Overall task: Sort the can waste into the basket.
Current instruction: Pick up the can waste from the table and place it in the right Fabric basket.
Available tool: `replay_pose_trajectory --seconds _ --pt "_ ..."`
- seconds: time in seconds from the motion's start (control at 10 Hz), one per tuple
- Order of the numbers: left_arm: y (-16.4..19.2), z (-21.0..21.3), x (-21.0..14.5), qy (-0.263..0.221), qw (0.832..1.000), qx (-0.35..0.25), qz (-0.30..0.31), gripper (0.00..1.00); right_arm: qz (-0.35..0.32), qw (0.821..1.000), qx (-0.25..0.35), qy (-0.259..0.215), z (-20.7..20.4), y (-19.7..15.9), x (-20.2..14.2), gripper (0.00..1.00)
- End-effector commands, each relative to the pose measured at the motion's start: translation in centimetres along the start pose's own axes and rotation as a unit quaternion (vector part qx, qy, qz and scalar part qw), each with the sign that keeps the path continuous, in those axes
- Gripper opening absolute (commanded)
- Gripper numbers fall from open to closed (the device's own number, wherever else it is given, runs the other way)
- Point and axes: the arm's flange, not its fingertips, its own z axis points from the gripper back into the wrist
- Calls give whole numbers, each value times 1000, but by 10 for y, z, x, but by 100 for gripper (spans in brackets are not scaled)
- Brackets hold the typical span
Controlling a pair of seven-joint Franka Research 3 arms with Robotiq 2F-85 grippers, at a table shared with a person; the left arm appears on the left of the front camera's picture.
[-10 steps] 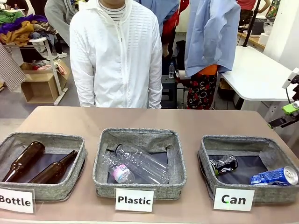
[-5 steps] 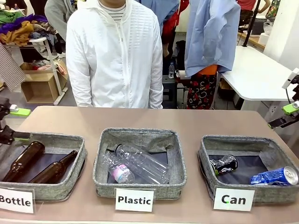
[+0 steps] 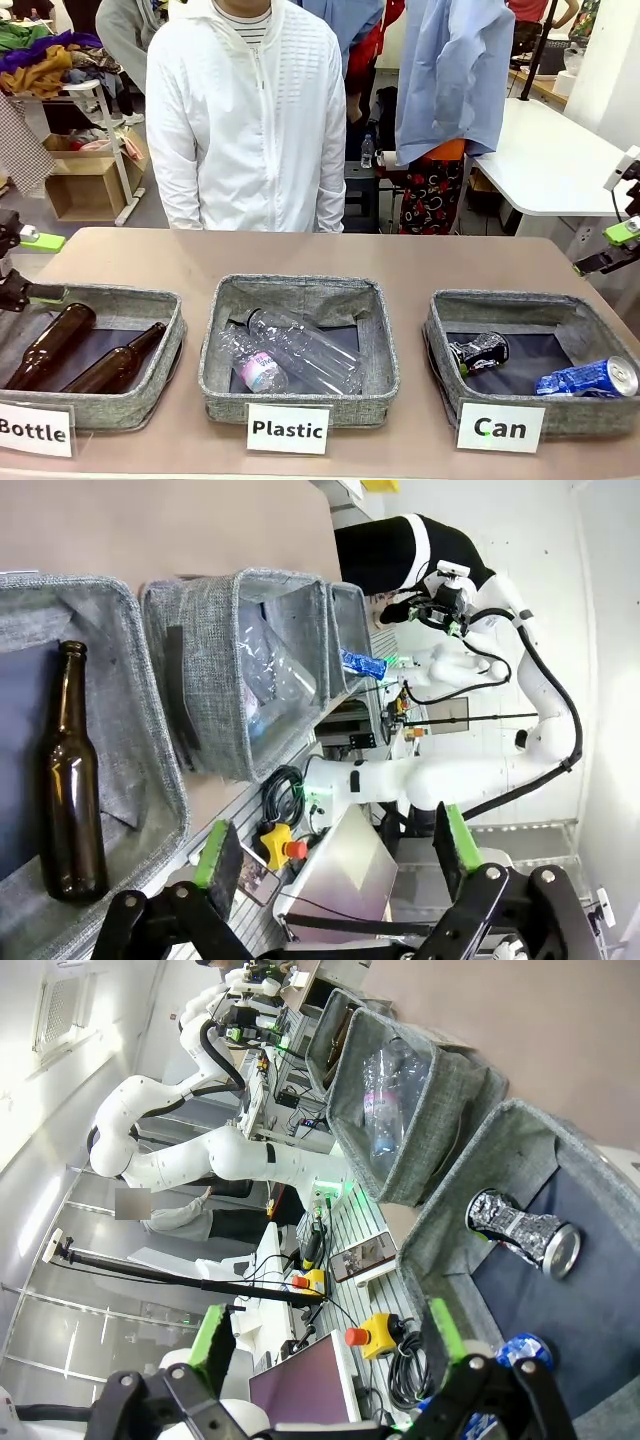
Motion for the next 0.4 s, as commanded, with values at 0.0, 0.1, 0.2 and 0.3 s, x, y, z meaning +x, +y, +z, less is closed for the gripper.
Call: replay_pose_trajectory --seconds 0.0,0.1,0.2,0.3 --pt "-2 4 -4 4 1000 -1 5 100 4 1000 5 2 2 3 2 100" --pt "-2 4 -4 4 1000 -1 5 100 4 1000 5 2 2 3 2 100" --pt "-2 4 -4 4 1000 -1 5 100 4 1000 5 2 2 3 2 100" --pt "-2 4 -4 4 1000 -1 5 100 4 1000 5 2 2 3 2 100"
